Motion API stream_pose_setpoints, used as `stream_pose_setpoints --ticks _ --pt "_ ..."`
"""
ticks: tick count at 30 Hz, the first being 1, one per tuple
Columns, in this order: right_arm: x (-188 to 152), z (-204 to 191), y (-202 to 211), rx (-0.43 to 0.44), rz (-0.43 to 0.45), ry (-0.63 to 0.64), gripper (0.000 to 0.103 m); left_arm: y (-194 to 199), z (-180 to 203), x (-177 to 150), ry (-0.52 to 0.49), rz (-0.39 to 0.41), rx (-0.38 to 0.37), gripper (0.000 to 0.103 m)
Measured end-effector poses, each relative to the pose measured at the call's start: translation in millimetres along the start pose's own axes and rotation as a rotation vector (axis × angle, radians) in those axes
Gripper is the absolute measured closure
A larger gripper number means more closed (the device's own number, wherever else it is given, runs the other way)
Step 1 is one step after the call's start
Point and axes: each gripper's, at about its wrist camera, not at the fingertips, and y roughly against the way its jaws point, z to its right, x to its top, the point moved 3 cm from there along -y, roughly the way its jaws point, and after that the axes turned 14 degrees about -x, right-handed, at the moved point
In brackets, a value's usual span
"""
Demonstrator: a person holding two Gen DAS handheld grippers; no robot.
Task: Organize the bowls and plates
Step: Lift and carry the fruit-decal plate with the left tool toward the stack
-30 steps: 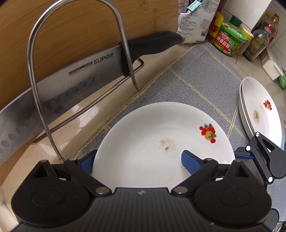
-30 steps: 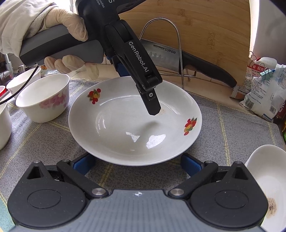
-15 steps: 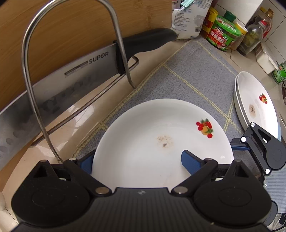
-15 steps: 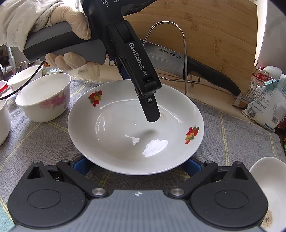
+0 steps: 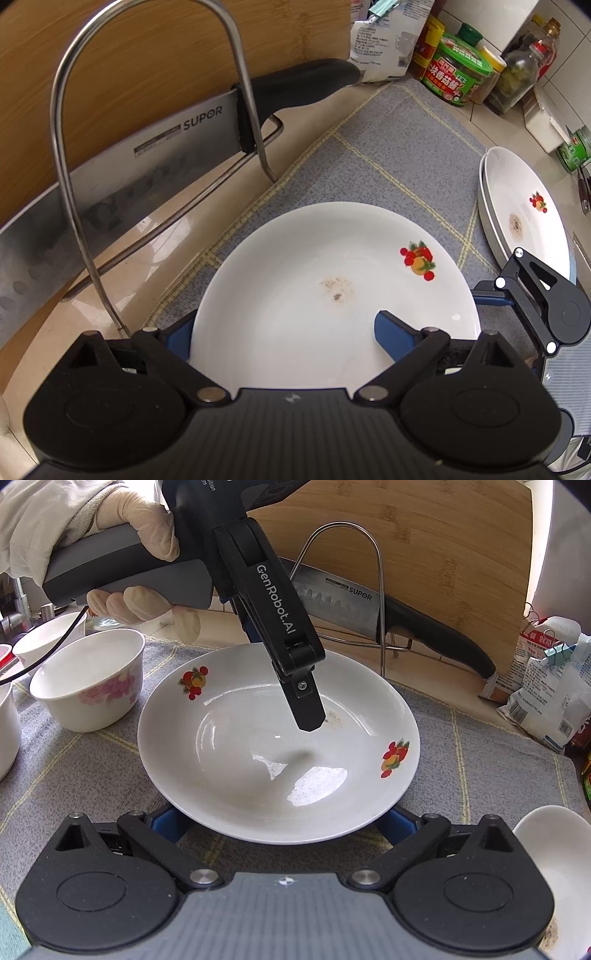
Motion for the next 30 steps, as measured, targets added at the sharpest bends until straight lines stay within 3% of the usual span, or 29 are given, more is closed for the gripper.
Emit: stream_pose_setpoints --ticks 30 --pt "0 4 51 -0.032 0.021 0.03 0.0 28 43 -12 -0.03 0.042 0.009 0.007"
